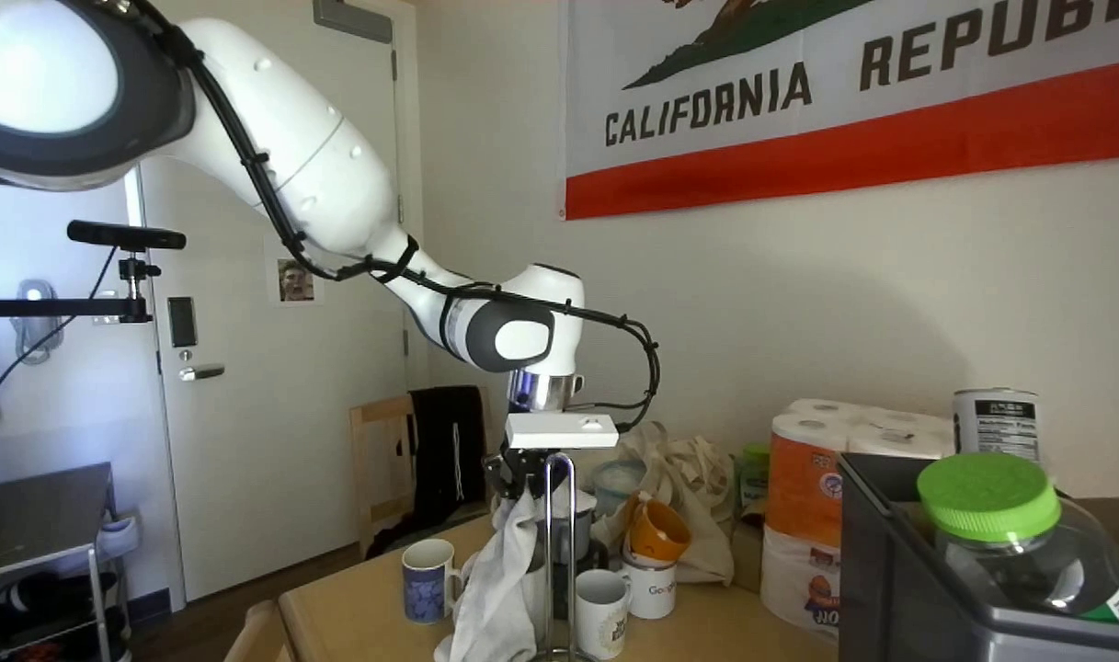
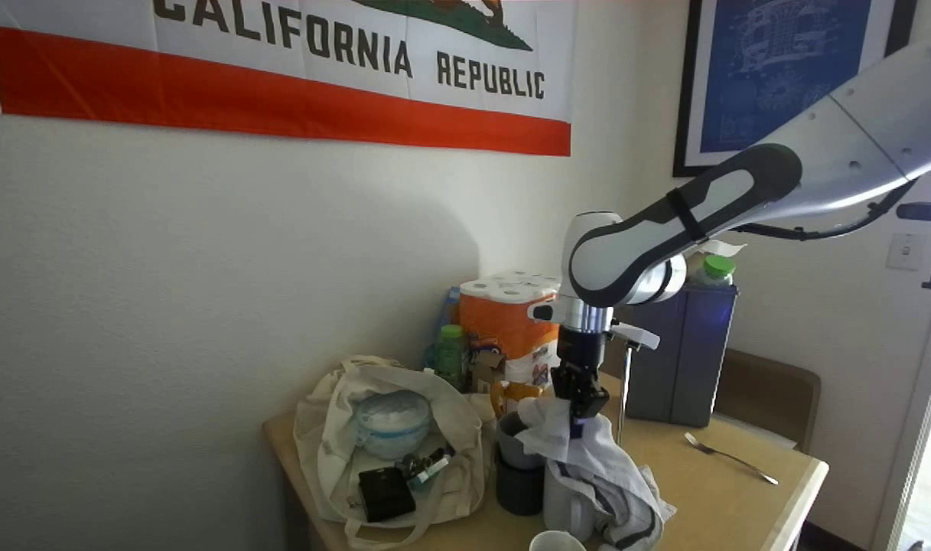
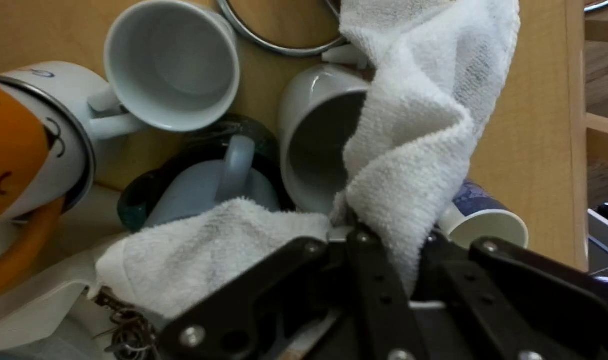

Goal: Use the towel to wipe the inside of the light gray mug

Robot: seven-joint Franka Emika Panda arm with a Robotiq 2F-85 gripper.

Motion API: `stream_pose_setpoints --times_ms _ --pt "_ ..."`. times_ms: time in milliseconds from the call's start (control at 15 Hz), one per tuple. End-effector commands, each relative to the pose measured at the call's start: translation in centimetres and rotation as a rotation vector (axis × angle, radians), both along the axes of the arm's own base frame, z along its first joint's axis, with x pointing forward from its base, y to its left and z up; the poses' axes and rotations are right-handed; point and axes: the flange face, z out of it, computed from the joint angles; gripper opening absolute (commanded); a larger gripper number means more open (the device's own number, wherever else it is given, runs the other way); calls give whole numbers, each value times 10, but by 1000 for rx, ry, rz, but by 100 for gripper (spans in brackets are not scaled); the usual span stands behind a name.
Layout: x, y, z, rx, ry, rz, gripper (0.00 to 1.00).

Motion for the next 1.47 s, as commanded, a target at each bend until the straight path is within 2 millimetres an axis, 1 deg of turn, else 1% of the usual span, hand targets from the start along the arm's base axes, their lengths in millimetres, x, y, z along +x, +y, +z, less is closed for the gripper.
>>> stream_pose_setpoints --times_ms 0,400,733,933,1133,1400 --pt "-9 -2 -12 2 -11 -17 3" --pt "-10 -2 -22 0 -38 -26 3" --pt "-9 0 -18 15 -38 -36 3" --pt "-7 1 -11 15 -53 -35 3" --pt "-2 6 -1 13 -77 -33 3" --pt "2 22 11 -4 -101 -26 3"
